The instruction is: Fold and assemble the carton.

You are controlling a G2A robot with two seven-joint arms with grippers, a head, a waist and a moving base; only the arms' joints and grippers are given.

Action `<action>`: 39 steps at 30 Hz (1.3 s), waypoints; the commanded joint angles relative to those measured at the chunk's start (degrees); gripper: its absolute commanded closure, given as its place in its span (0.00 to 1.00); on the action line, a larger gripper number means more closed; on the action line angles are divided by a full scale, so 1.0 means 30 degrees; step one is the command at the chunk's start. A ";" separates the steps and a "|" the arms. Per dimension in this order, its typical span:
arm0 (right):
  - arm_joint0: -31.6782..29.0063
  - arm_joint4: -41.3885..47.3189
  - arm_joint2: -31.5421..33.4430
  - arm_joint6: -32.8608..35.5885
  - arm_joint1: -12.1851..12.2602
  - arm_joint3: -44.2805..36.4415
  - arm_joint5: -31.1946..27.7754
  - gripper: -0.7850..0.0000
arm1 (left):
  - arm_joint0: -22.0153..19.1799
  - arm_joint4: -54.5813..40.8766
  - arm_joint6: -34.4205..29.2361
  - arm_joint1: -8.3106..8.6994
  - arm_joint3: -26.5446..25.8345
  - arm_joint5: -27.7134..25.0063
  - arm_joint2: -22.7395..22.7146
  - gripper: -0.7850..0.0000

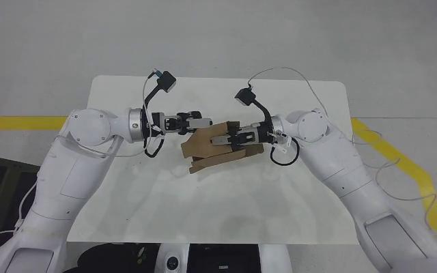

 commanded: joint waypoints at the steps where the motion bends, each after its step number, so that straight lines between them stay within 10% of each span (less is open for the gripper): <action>1: -0.0032 -0.0051 0.0338 -0.0242 0.0078 0.0169 -0.0242 1.00 | 0.0037 0.0036 0.0170 0.0019 0.0029 -0.0004 -0.0162 0.00; 39: -0.1176 -0.3394 0.2992 -0.6580 0.0249 -0.1633 0.0375 1.00 | 0.0714 -0.0036 -0.0706 0.0003 -0.1425 0.0090 0.0264 0.00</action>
